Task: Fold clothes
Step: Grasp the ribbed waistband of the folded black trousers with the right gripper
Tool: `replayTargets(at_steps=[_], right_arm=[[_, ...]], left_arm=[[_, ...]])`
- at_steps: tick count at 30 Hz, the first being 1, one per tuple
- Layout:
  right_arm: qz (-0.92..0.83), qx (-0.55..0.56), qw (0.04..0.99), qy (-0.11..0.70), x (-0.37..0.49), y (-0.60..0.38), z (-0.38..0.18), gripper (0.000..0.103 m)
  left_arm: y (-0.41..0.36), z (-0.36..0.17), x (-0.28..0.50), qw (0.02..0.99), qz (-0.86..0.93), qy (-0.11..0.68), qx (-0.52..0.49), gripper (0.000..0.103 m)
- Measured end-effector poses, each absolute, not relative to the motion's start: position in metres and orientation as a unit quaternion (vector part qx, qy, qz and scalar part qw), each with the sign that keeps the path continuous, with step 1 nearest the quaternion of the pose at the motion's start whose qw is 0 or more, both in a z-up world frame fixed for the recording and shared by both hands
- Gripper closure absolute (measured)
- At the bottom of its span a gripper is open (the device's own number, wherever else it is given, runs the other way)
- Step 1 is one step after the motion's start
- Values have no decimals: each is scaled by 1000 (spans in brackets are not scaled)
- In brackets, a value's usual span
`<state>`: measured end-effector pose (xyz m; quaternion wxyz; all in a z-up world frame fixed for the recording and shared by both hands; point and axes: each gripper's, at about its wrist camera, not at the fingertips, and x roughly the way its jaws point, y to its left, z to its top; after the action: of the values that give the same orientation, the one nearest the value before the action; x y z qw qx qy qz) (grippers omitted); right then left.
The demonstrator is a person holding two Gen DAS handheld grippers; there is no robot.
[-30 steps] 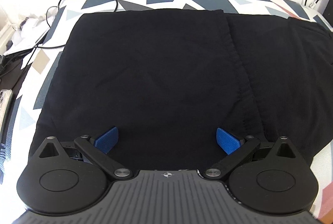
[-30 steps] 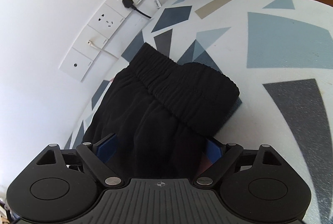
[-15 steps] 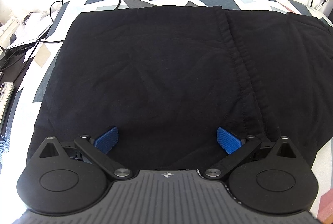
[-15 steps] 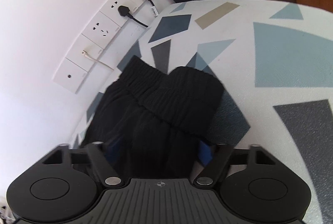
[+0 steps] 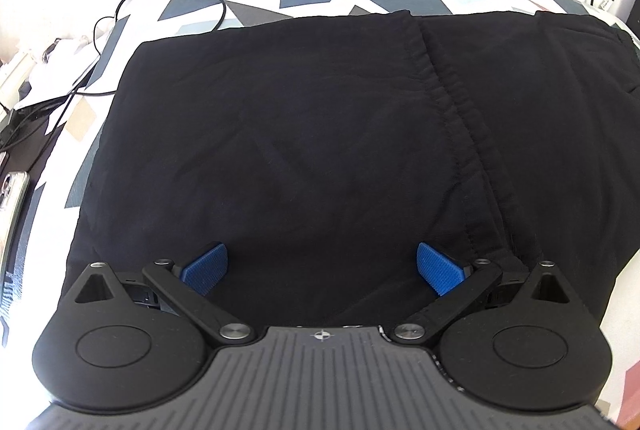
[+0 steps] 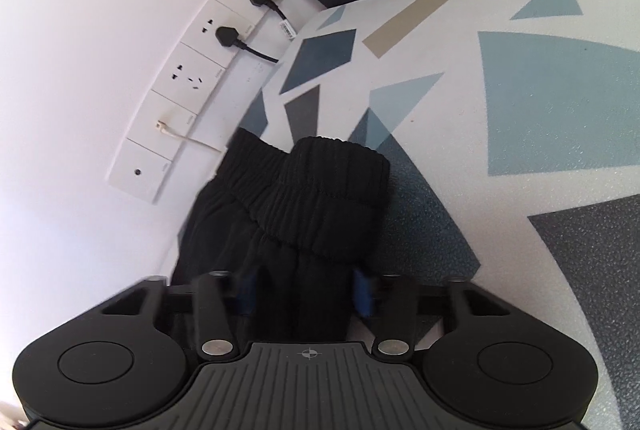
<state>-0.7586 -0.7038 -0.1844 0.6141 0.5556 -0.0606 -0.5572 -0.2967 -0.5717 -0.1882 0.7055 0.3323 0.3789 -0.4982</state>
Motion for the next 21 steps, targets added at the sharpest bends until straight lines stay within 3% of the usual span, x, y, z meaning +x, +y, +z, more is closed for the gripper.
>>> replayTargets(at_steps=[3, 7, 14, 18, 20, 21], right_arm=[[-547, 546, 628, -91, -762, -692, -179, 78], [-531, 523, 658, -107, -764, -677, -163, 78], [-529, 575, 618, -90, -774, -701, -184, 61], [-531, 573, 616, -101, -771, -708, -189, 44], [-535, 567, 617, -105, -766, -711, -189, 41], [-539, 563, 619, -102, -763, -713, -189, 51]], left_arm=[[-570, -188, -296, 707, -498, 385, 324, 0], [-570, -188, -296, 708, -498, 384, 320, 0], [-569, -189, -293, 710, -498, 384, 316, 0], [-569, -190, -293, 711, -498, 384, 316, 0], [-569, -190, -293, 711, -497, 384, 316, 0], [-570, -190, -293, 711, -497, 384, 316, 0]])
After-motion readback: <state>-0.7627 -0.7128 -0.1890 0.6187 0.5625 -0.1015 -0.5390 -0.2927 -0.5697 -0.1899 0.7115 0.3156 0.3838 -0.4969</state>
